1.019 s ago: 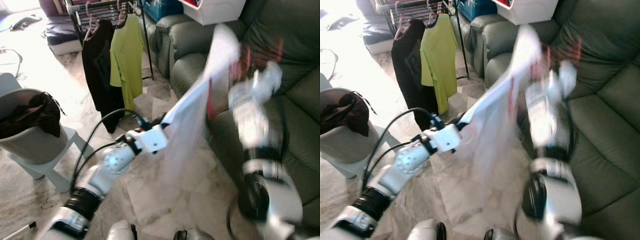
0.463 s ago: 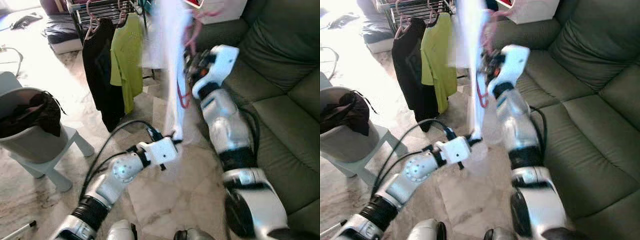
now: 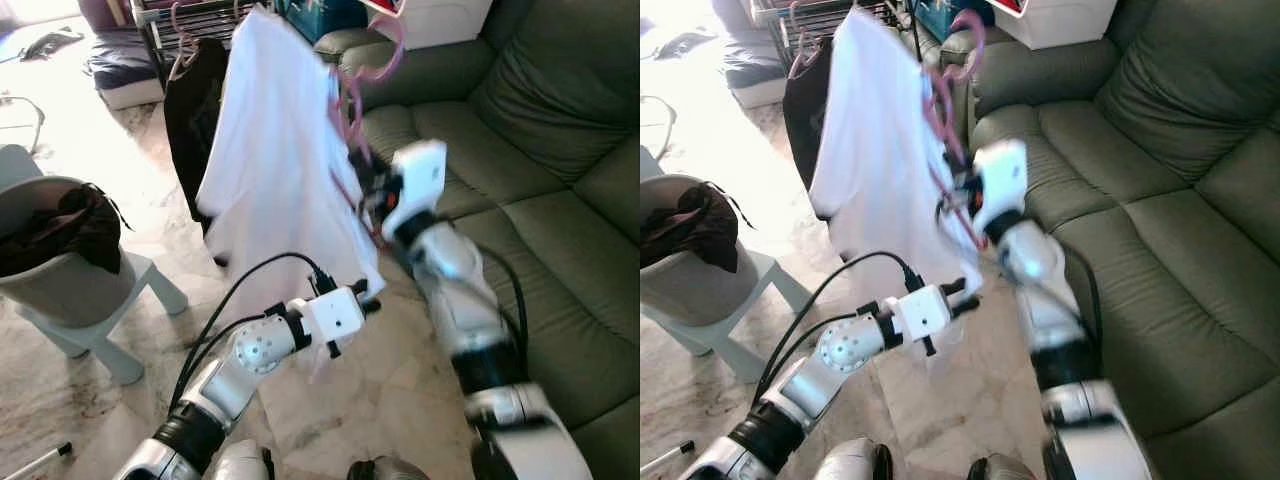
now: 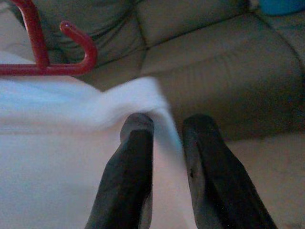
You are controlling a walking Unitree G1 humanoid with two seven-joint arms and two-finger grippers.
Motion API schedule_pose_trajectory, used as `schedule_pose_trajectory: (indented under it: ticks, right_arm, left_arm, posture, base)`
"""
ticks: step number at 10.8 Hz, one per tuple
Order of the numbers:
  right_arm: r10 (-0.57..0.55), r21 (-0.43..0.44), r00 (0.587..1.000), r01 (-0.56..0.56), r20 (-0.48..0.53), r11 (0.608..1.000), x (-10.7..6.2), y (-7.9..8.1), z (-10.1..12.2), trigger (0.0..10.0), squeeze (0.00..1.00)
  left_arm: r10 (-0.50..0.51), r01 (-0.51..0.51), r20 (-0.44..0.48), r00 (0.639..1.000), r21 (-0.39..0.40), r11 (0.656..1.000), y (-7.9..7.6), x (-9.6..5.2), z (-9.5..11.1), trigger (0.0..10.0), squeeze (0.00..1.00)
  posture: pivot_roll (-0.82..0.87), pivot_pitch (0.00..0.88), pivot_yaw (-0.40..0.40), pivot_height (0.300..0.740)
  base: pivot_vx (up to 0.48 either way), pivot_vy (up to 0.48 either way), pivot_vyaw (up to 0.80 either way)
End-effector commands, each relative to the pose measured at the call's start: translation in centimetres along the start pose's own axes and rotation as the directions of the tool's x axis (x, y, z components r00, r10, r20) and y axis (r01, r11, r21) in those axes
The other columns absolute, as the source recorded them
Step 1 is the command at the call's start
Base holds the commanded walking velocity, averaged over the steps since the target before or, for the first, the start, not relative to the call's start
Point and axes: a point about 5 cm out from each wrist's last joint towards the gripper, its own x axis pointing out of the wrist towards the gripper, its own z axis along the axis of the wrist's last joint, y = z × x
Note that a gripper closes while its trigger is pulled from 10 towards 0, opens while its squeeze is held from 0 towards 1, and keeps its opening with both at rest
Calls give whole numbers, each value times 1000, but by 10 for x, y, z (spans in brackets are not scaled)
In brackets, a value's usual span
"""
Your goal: Hang hanger
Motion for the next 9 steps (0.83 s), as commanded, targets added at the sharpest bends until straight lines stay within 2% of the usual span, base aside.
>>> schedule_pose_trajectory:
  ticks: [1,4,6,9]
  right_arm:
    - [28,-51,993,-22,114,998,1,2,22,10000,0]
    - [42,-143,996,-30,82,989,-10,-1,13,10000,0]
    - [41,-158,997,-29,70,987,-13,-5,10,10000,0]
    - [105,-227,994,-95,30,969,-41,-21,-4,10000,0]
  left_arm:
    - [-17,17,2,1000,-6,1000,-2,-1,1,10000,1000]
    - [-49,49,13,999,-26,998,-2,-5,1,10000,1000]
    - [-46,46,11,999,-8,999,-1,-10,0,10000,1000]
    - [-17,19,-38,999,41,999,14,-41,-14,10000,1000]
  posture:
    - [-29,26,-17,740]
    - [-27,25,-16,740]
    - [-27,25,-16,740]
    - [-22,26,-17,740]
  base:
    - [0,0,0]
    - [0,0,0]
    - [0,0,0]
    - [0,0,0]
